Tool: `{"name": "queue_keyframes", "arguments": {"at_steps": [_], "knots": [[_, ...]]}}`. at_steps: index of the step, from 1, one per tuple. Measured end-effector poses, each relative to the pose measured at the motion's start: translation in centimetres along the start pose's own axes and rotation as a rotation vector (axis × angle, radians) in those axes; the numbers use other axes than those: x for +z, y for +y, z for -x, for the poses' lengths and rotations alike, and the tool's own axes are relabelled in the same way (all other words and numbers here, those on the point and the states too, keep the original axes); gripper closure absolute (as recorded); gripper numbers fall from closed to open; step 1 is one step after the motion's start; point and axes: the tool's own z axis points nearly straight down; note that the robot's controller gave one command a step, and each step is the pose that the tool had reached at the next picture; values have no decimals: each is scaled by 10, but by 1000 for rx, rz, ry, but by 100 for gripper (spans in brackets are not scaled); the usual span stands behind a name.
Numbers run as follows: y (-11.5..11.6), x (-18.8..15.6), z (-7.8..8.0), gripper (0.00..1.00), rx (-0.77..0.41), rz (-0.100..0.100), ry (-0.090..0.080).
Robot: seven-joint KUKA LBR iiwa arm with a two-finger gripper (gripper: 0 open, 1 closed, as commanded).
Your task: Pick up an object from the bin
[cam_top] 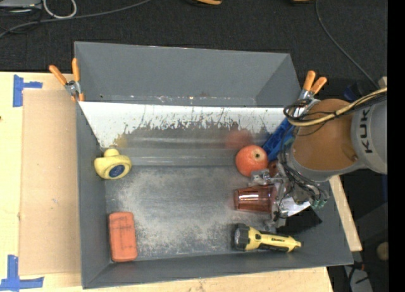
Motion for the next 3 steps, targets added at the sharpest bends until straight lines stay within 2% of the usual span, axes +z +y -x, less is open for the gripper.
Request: {"name": "queue_keyframes", "arguments": {"at_steps": [1, 2, 3], "knots": [[-16, 6, 16, 100, -373, -7, -17], [-16, 5, 16, 100, -373, -7, -17], [-14, -15, 16, 100, -372, -5, -16]]}}
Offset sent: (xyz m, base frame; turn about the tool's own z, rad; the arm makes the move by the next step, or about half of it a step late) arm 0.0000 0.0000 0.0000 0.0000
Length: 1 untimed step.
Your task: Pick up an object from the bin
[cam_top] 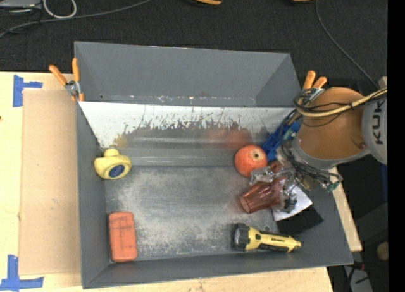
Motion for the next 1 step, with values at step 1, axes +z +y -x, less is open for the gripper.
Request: {"name": "queue_keyframes", "arguments": {"at_steps": [1], "knots": [[1, -39, 1, 100, 2, 0, -1]]}}
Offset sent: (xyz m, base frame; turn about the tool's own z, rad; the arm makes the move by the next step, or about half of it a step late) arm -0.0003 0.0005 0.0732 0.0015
